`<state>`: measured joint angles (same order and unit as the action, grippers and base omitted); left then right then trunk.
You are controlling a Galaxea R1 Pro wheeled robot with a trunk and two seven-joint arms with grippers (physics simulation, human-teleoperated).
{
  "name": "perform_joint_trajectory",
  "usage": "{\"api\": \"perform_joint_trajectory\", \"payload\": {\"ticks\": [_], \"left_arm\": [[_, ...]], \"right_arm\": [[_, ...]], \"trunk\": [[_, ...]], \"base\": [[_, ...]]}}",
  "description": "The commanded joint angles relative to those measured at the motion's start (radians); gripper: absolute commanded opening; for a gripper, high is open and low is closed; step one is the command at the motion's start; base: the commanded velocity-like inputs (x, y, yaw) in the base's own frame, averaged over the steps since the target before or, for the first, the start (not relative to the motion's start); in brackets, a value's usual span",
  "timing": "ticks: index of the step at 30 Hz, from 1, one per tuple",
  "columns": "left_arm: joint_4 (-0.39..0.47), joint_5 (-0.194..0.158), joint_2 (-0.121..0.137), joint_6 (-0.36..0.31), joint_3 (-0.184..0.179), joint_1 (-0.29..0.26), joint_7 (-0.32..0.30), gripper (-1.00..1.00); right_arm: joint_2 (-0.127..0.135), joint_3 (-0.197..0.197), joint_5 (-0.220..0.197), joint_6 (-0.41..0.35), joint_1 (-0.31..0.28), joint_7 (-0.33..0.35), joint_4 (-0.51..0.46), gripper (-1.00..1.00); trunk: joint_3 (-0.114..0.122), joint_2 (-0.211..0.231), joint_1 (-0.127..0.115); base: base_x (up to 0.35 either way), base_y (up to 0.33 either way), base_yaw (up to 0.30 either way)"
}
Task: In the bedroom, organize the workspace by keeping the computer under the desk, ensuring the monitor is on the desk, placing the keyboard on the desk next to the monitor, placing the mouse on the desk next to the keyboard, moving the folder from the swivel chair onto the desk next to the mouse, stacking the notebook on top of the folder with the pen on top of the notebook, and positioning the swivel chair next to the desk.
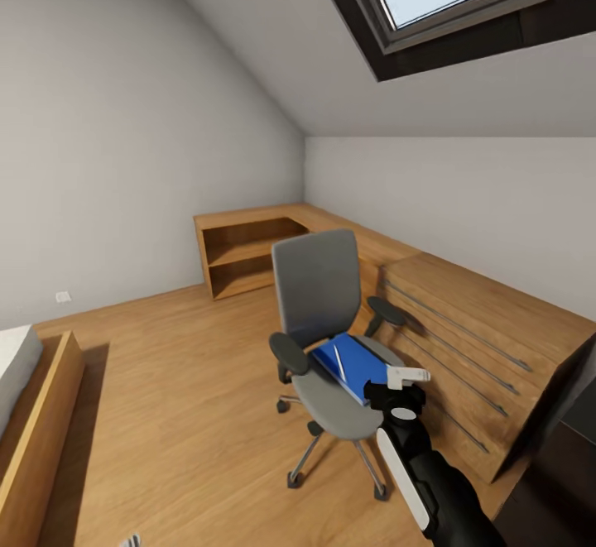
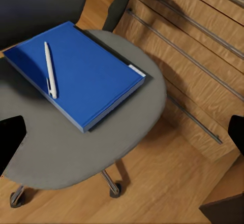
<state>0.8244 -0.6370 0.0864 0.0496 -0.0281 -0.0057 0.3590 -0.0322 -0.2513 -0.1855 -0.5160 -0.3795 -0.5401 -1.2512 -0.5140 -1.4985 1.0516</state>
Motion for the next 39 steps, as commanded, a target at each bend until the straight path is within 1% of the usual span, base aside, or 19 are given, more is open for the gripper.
{"api": "perform_joint_trajectory", "payload": {"ticks": [1, 9, 13, 14, 16, 18, 20, 23, 28, 33, 39], "left_arm": [[0.001, -0.01, 0.0, 0.005, -0.001, 0.0, 0.004, 1.0], [0.002, -0.01, 0.0, 0.006, 0.002, 0.0, 0.005, 1.0], [0.002, -0.01, 0.0, 0.006, 0.002, 0.0, 0.005, 1.0], [0.002, -0.01, 0.0, 0.006, 0.001, 0.0, 0.003, 1.0], [0.002, -0.01, 0.0, 0.006, 0.001, 0.0, 0.003, 1.0], [0.002, -0.01, 0.0, 0.006, 0.001, 0.0, 0.003, 1.0], [0.002, -0.01, 0.0, 0.006, 0.001, 0.0, 0.003, 1.0], [0.002, -0.01, -0.001, 0.006, 0.001, 0.0, 0.003, 1.0], [0.002, -0.01, -0.001, 0.006, 0.001, 0.0, 0.002, 1.0], [0.002, -0.009, -0.001, 0.006, -0.001, 0.0, 0.002, 1.0], [0.002, -0.009, -0.002, 0.006, -0.001, 0.0, 0.002, 1.0]], "right_arm": [[0.001, -0.002, -0.009, -0.002, -0.001, -0.008, -0.001, 1.0], [0.0, -0.003, -0.012, -0.003, -0.001, -0.005, -0.001, 1.0], [0.004, -0.003, -0.012, -0.004, -0.001, -0.003, -0.002, 1.0], [0.021, -0.002, -0.012, -0.004, -0.001, 0.045, -0.001, 1.0], [0.024, -0.002, -0.012, -0.004, -0.001, 0.061, 0.0, 1.0], [0.035, -0.002, -0.012, -0.004, -0.001, 0.091, 0.004, 1.0], [0.041, -0.002, -0.012, -0.004, -0.001, 0.111, 0.006, 1.0], [0.055, -0.001, -0.012, -0.004, -0.001, 0.174, 0.008, 1.0], [0.062, -0.001, -0.012, -0.004, -0.001, 0.231, 0.009, 1.0], [0.064, 0.001, -0.012, -0.004, -0.001, 0.266, 0.025, 1.0], [0.063, 0.004, -0.009, -0.004, -0.001, 0.318, 0.087, 1.0]], "trunk": [[-0.001, -0.001, 0.0], [-0.001, -0.001, 0.0], [-0.001, -0.001, 0.0], [-0.001, -0.001, 0.0], [-0.001, -0.001, 0.0], [-0.001, -0.001, 0.0], [-0.001, -0.001, 0.0], [-0.001, -0.001, 0.0], [-0.001, -0.001, 0.0], [-0.001, -0.001, 0.0], [-0.001, -0.001, 0.0]], "base": [[0.121, 0.064, 0.005], [0.032, 0.017, 0.001], [0.014, 0.001, 0.0], [0.312, 0.0, 0.0], [0.319, 0.0, 0.0], [0.324, 0.0, 0.0], [0.326, 0.0, 0.0], [0.327, 0.0, 0.0], [0.328, 0.0, 0.0], [0.328, 0.0, 0.0], [0.199, 0.0, 0.0]]}}
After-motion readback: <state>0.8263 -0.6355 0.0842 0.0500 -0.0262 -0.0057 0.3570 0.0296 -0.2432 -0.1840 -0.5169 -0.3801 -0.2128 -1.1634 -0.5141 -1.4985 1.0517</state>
